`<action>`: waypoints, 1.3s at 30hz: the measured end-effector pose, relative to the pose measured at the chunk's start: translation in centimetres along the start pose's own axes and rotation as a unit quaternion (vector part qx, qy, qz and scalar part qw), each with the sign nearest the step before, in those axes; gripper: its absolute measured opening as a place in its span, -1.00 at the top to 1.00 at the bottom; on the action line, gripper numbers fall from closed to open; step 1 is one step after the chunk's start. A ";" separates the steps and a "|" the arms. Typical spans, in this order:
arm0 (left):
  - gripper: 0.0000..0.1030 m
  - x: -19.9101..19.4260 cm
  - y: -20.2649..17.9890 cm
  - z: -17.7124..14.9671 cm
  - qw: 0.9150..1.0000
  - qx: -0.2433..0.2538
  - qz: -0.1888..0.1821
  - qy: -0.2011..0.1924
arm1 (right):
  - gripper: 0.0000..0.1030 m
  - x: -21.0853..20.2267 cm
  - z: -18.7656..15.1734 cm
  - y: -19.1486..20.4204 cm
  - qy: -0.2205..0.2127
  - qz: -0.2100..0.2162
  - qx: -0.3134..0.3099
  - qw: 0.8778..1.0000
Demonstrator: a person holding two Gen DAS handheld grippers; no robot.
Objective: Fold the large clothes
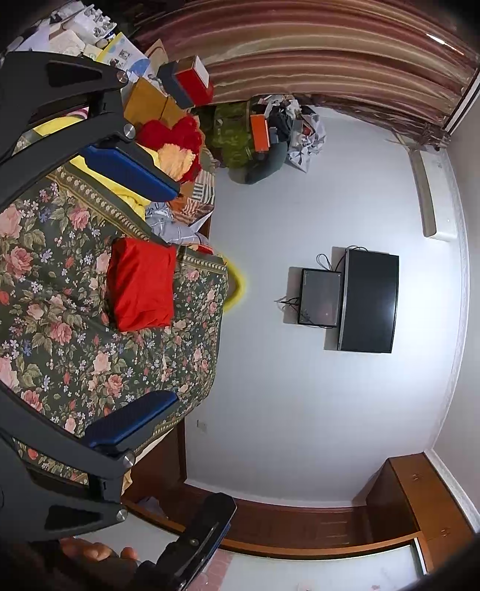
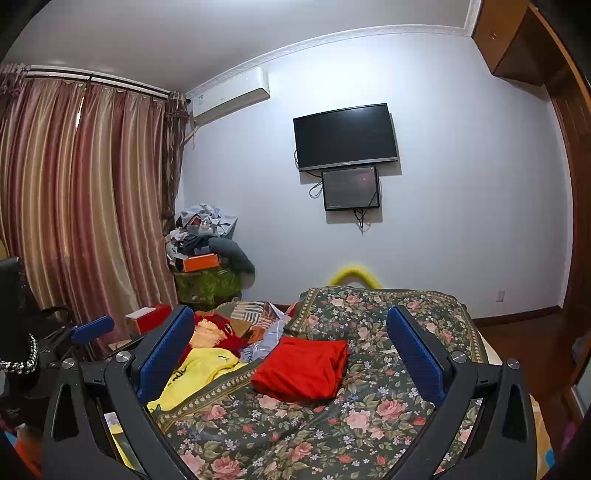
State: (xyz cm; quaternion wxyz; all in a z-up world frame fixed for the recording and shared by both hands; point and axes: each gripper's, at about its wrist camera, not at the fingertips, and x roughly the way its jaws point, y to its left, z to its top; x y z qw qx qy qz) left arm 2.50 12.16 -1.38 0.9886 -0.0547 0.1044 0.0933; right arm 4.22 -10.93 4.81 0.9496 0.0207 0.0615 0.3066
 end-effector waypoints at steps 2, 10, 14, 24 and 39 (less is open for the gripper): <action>-0.99 0.1 -0.1 0.1 1.000 0.001 -0.004 0.001 | -1.00 0.0 0.0 -0.1 0.002 -0.001 0.000 1.000; -0.99 0.2 -0.6 -0.1 1.000 0.005 -0.008 0.001 | -1.00 0.0 0.0 -0.3 0.004 -0.001 0.007 1.000; -0.99 0.1 -0.5 0.0 1.000 0.005 -0.015 0.002 | -1.00 -0.1 0.0 -0.3 0.002 -0.003 0.007 1.000; -0.99 -0.1 -1.1 0.0 1.000 0.015 -0.018 -0.005 | -1.00 0.1 -0.1 -0.3 0.005 -0.008 0.007 1.000; -0.99 0.1 0.0 -0.5 0.999 -0.017 -0.033 0.005 | -1.00 0.4 -0.3 -0.2 0.015 -0.021 0.003 1.000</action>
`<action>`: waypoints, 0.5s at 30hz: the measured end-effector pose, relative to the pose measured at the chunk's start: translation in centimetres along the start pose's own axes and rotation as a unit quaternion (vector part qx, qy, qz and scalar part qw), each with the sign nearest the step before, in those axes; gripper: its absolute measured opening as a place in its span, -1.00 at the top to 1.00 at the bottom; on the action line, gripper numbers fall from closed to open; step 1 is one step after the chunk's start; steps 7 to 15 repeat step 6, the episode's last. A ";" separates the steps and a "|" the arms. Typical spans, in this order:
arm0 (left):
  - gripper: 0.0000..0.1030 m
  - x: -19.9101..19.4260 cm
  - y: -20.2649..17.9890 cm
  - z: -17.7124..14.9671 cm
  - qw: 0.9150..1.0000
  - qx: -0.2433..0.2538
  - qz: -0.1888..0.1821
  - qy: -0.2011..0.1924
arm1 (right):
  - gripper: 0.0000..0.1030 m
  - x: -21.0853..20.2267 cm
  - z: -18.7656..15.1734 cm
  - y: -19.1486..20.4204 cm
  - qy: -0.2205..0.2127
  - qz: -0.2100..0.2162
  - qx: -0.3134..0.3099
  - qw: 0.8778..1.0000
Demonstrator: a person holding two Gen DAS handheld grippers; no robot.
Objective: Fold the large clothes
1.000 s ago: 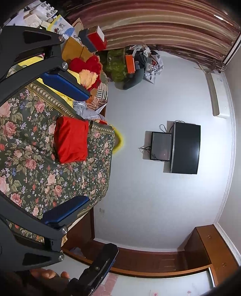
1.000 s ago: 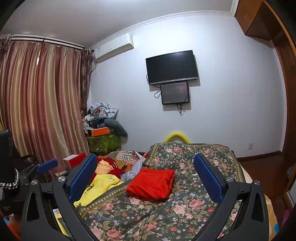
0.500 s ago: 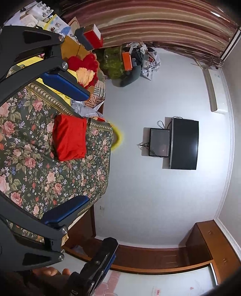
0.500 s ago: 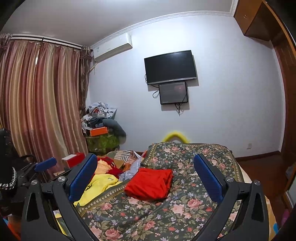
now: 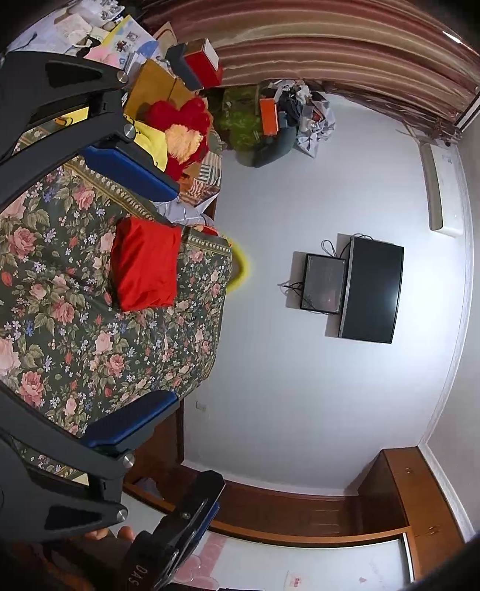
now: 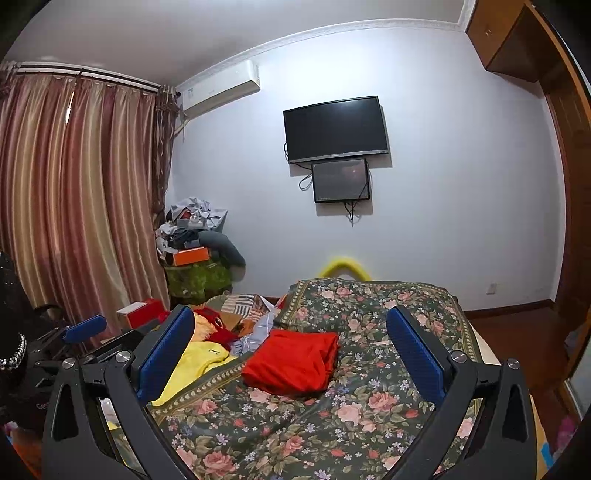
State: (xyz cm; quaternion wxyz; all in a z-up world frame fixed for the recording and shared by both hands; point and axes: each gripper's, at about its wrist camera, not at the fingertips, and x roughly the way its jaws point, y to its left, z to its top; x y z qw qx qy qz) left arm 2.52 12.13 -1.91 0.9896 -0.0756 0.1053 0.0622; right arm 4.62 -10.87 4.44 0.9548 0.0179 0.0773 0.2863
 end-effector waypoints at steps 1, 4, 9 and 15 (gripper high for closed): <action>-0.99 0.0 0.1 0.0 1.000 0.000 0.002 -0.001 | -1.00 0.0 0.0 0.0 0.000 0.000 0.000 1.000; -0.99 -0.1 0.3 0.0 1.000 -0.007 0.000 -0.002 | -1.00 0.1 0.0 0.1 0.002 -0.001 -0.001 1.000; -0.99 0.0 0.3 0.0 1.000 -0.009 -0.003 0.002 | -1.00 0.1 0.0 0.1 0.003 0.000 -0.002 1.000; -0.99 0.0 0.3 0.0 1.000 -0.009 -0.003 0.002 | -1.00 0.1 0.0 0.1 0.003 0.000 -0.002 1.000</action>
